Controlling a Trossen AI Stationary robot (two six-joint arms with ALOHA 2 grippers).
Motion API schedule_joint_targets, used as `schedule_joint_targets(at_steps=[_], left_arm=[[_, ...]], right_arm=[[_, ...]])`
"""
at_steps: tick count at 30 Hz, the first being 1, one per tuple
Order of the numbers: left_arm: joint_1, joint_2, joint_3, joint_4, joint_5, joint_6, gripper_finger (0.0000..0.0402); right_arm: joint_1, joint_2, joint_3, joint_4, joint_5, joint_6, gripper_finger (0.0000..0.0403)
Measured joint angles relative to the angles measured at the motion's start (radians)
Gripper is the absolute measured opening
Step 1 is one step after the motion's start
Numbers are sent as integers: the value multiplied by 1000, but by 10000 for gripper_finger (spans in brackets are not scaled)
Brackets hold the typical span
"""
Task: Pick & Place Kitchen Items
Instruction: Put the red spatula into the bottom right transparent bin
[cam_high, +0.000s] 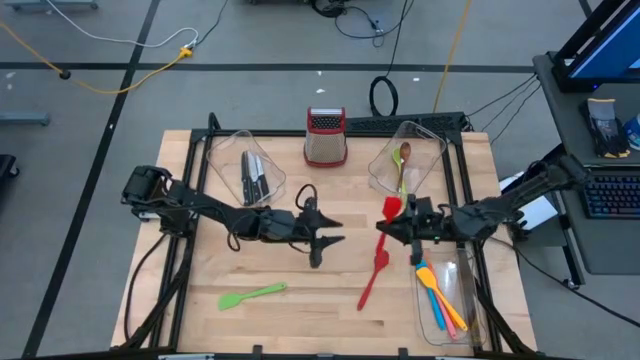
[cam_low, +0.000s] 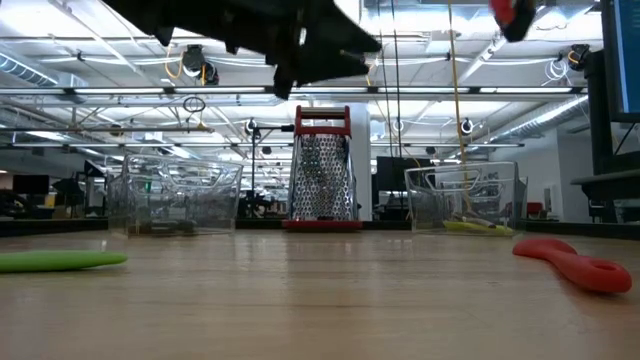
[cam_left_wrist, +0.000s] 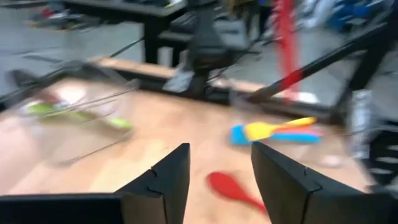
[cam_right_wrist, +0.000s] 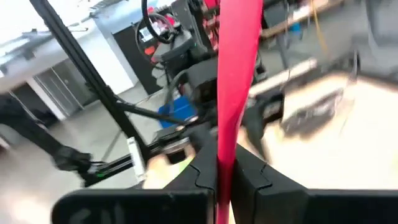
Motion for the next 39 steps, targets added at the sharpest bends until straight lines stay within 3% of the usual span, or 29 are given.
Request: schedule_joint_targets(at_steps=[11,16,23,32,39], left_arm=[[63,0,0,-184,-34,0,191],[74,0,0,-201,-35,8,193],[73,0,0,-214,-36,56,194],[73,1,0,-356,-36,-8,198],[61,1,0,-338,-35,-11,198]], right_arm=[[120,-202,0,-507,-39,587,8],[180,-236,0,-634,-119,788,8],[287,-235,0,-668,-215,964,8],[500,-176,0,-813,-214,1323,9],[658,-77,0,-945,-214,1590,8]])
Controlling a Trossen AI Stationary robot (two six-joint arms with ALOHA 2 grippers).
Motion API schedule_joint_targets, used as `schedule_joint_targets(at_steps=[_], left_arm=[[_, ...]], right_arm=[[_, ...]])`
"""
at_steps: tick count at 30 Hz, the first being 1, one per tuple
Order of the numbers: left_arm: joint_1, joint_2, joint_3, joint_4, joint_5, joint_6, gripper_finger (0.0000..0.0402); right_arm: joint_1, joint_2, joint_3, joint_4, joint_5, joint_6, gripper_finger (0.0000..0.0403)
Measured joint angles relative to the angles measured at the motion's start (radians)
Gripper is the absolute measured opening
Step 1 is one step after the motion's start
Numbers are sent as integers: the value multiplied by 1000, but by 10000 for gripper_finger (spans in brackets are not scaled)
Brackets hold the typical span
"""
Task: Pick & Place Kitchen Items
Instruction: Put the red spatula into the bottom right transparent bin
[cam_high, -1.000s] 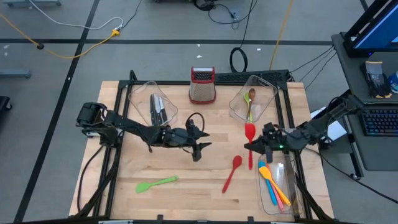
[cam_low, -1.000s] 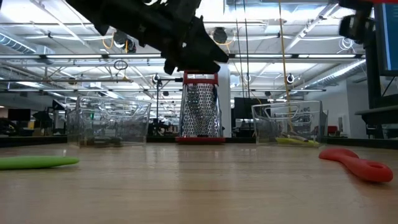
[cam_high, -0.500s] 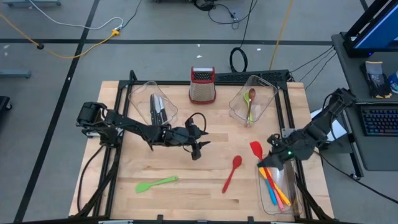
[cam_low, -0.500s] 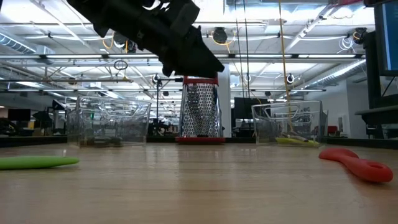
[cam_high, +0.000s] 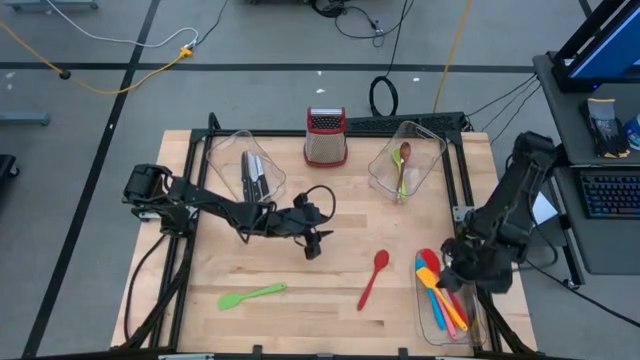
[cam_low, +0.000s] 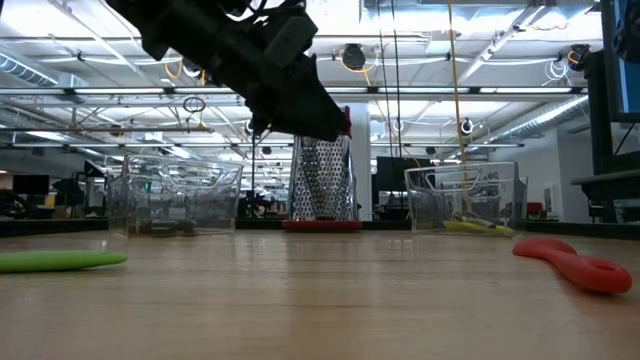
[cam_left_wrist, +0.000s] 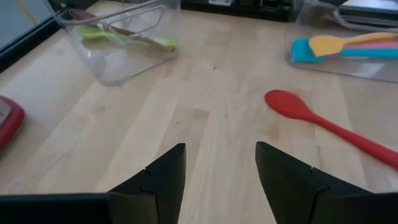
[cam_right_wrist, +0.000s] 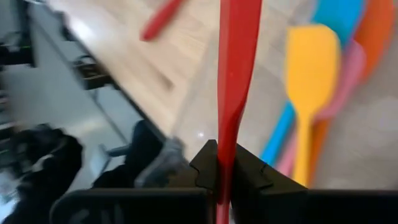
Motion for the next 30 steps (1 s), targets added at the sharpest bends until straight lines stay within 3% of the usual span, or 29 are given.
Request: schedule_joint_targets(at_steps=[11,19,30], left_arm=[[-7,0,0,10,2,-23,198],[-10,0,0,88,65,19,198],[-15,0,0,120,117,26,198]], right_arm=[[103,184,0,12,-19,212,9],[86,274,2,34,-105,236,9],[86,329,1,66,-107,247,20]])
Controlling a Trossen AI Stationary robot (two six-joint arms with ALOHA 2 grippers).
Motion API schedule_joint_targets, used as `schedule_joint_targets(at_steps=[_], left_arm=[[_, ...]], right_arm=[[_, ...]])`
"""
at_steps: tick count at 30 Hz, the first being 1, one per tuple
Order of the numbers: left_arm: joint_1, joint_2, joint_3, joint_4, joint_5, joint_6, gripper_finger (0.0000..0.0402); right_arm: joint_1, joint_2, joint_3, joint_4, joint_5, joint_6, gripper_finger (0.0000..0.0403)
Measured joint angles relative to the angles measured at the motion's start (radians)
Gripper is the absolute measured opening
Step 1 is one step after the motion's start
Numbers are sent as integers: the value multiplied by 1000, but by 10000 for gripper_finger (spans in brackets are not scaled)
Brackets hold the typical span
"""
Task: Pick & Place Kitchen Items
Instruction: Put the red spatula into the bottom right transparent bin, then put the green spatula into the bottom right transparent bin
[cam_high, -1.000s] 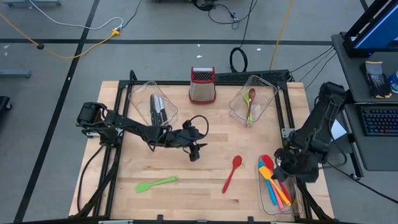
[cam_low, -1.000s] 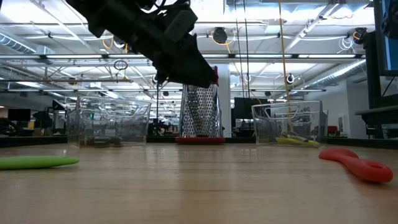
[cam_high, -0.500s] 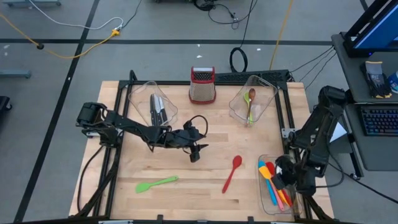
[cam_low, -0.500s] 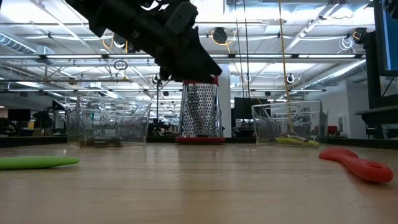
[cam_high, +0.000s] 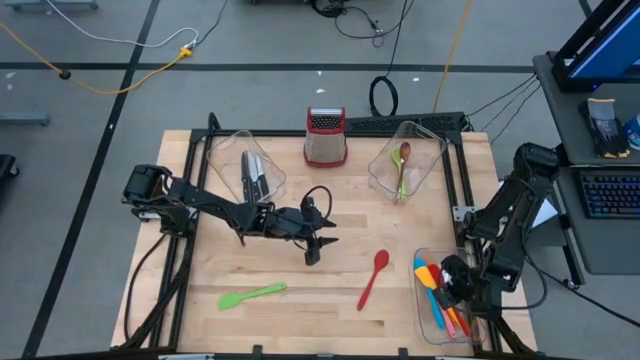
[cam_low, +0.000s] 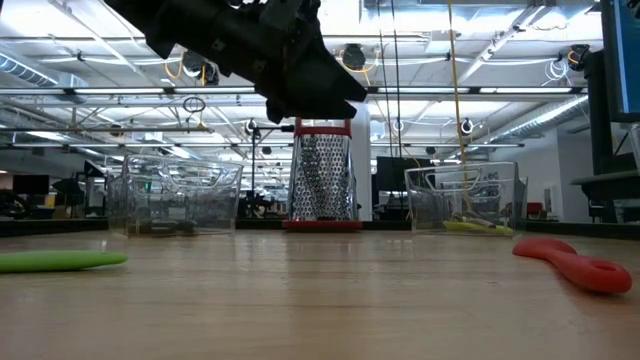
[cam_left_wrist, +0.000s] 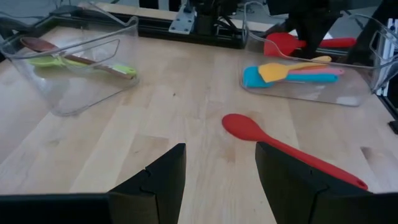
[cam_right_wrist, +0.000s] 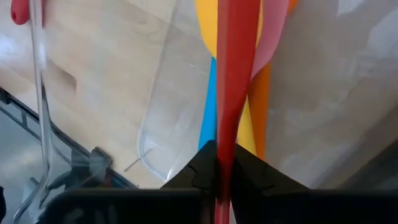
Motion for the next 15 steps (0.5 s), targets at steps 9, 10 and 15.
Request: schedule_joint_targets(at_steps=[9,10,15], left_arm=[[-22,0,0,0,0,3,198],[-23,0,0,0,0,3,198],[-31,0,0,0,0,3,198]], right_arm=[[0,0,0,0,1,2,60],[0,0,0,0,1,2,64],[0,0,0,1,2,0,80]])
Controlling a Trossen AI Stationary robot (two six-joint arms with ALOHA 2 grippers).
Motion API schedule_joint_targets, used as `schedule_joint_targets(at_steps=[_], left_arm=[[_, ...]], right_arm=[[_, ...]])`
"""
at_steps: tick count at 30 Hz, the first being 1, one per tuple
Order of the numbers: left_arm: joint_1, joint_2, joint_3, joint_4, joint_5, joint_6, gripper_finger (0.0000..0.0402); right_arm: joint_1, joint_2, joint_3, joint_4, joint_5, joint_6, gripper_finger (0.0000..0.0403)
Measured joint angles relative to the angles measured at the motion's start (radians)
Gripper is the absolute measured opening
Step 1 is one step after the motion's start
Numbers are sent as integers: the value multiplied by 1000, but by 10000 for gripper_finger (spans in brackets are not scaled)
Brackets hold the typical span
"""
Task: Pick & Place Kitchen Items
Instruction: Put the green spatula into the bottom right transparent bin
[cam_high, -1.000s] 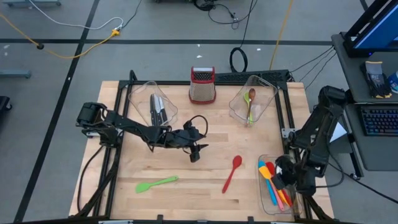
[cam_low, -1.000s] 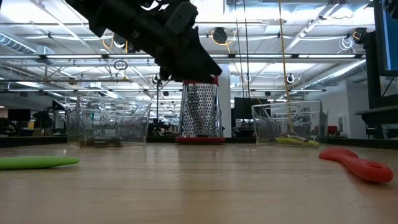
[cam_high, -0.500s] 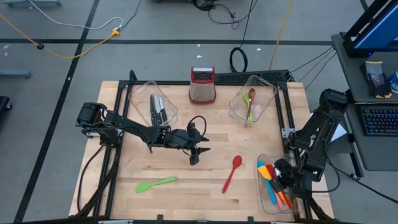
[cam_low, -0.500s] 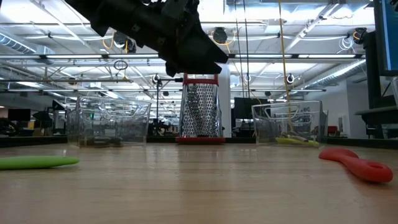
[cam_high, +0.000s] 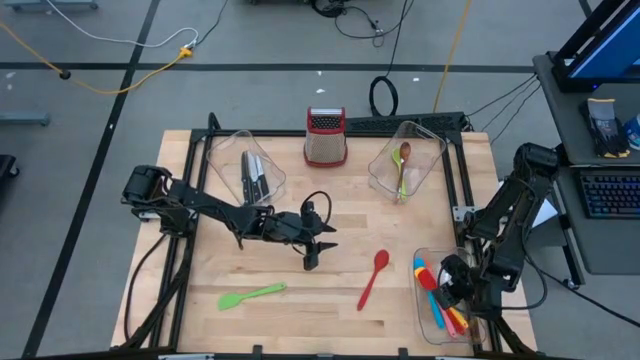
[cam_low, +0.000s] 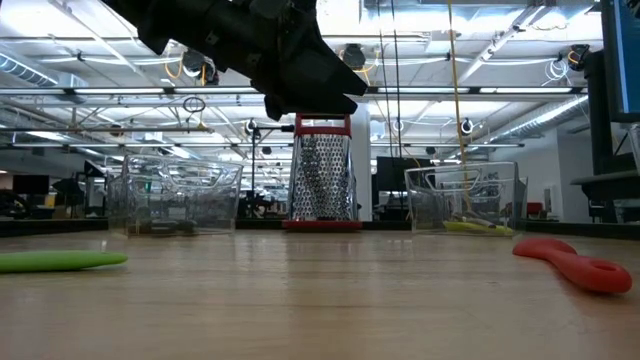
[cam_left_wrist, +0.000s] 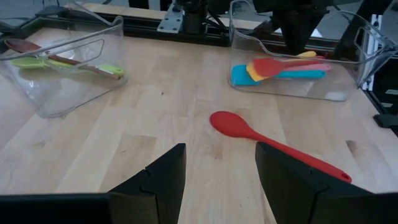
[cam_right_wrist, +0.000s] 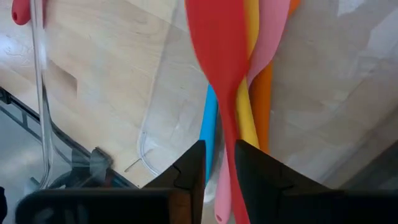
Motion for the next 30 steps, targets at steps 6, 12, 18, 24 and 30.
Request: schedule_joint_targets(at_steps=[6,12,18,24,30], left_arm=[[-23,-20,-1,-4,30,58,198],[-67,-139,-1,-94,61,119,198],[-143,-271,0,-282,61,104,198],[-242,-312,0,-419,62,-29,198],[-343,-298,0,-442,78,-105,198]], right_arm=[[2,-32,0,35,6,-21,88],[2,-92,0,83,10,-94,62],[4,-178,-1,132,110,-199,8],[3,-255,-1,288,345,-496,8],[-13,-285,-1,401,504,-837,3]])
